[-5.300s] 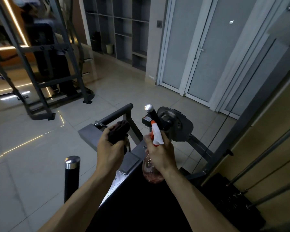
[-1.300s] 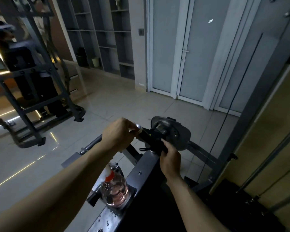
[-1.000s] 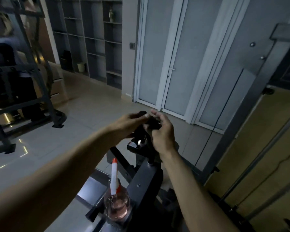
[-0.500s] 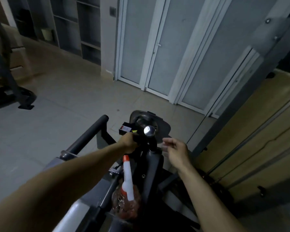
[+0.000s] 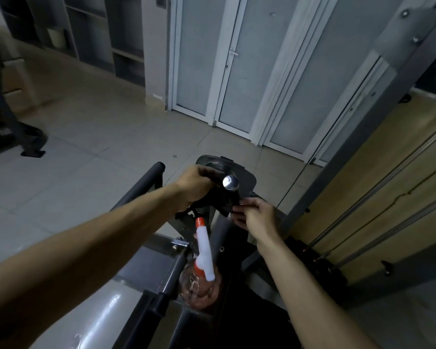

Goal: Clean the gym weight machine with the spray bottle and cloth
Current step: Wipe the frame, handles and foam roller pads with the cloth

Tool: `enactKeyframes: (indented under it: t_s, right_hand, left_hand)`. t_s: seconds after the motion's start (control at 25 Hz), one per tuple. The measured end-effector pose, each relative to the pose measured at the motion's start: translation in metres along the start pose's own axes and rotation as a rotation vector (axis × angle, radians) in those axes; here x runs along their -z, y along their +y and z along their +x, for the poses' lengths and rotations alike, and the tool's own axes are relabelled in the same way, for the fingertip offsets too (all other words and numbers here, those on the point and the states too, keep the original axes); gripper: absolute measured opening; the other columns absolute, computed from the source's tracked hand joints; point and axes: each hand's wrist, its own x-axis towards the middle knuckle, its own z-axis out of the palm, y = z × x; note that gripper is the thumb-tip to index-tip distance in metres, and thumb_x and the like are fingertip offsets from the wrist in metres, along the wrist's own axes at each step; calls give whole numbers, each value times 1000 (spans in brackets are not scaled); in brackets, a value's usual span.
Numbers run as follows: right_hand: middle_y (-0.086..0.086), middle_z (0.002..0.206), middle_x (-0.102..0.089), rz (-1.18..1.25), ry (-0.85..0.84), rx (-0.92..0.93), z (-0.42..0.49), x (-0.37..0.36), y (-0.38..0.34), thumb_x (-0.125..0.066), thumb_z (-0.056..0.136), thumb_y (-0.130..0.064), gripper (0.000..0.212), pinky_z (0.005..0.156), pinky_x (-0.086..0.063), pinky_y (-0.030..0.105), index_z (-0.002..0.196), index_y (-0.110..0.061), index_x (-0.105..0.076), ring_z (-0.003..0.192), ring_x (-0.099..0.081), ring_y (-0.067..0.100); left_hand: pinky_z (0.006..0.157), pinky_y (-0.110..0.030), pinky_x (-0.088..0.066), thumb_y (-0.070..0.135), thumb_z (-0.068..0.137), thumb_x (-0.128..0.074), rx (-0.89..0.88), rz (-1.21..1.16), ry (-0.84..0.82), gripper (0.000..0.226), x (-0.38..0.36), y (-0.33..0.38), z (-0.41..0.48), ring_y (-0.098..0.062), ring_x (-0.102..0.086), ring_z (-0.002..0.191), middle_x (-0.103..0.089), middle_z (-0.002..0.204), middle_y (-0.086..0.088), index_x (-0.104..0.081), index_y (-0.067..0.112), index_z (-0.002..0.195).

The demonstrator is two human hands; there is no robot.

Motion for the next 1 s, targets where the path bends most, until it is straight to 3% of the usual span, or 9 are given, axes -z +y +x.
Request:
enactKeyframes:
  t_s: [0.08,0.16,0.24,0.36,0.52,0.6,0.72,0.84,1.0]
  right_hand:
    - [16,97,-78,133,-62,-114,-6,0,-6,-50,101,-7,22,80,-63,42,117,-6,-64,88,-77,30]
    - [19,105,-77,274,-250,-297,-13,3,-9,-50,104,-29,34,81,-62,43,125,-3,-61,89,-76,31]
    - [21,120,-73,334,-456,-422,-17,2,-4,-51,104,-46,50,92,-59,49,131,-5,-61,103,-73,35]
    - [18,117,-74,472,-468,-507,-15,-9,10,-65,98,-31,36,106,-52,48,124,-6,-68,119,-67,35]
    - [19,104,-74,570,-203,-634,-2,-24,8,-64,98,-10,16,59,-60,28,110,-1,-67,88,-68,27]
    - [20,87,-70,655,-172,-631,-2,-31,-5,-57,99,-5,10,46,-52,21,100,1,-64,72,-63,24]
    - [17,79,-68,702,-203,-570,-19,-29,-20,-51,97,0,12,43,-46,18,94,1,-62,62,-59,20]
    - [18,86,-67,633,-242,-498,-41,-17,-35,-52,97,1,10,43,-46,18,97,0,-62,70,-58,20]
    - [18,99,-68,334,-214,-279,-51,6,-36,-59,95,-4,12,45,-48,24,104,-3,-67,82,-65,25]
  left_hand:
    - [83,-40,-62,-3,98,-58,-36,-42,-1,25,14,2,-10,-28,-76,87,-76,99,-14,-72,12,111]
    - [86,-39,-60,-2,96,-61,-26,132,-13,29,14,-12,-12,-25,-73,89,-75,104,-14,-69,9,121]
    - [96,-41,-57,-7,88,-62,88,281,-134,43,5,-28,-10,-25,-69,102,-71,115,-13,-65,10,128]
    - [102,-45,-54,-6,83,-60,279,309,-333,47,-4,-33,-2,-32,-65,113,-65,127,-17,-61,6,128]
    - [83,-30,-50,1,95,-55,237,574,-241,36,-11,-28,4,-25,-60,99,-63,126,-17,-62,8,130]
    - [75,-26,-48,2,99,-51,218,474,-148,34,-7,-28,1,-20,-58,93,-63,124,-15,-63,10,130]
    - [79,-25,-51,1,100,-54,134,282,-28,33,7,-20,-2,-23,-63,105,-66,125,-10,-66,13,129]
    - [90,-28,-56,4,100,-57,-41,118,-19,24,14,-4,-6,-19,-68,107,-69,124,-10,-68,16,119]
    - [83,-21,-57,9,101,-57,-226,26,-7,23,4,15,-11,-8,-73,95,-75,106,1,-68,8,121]
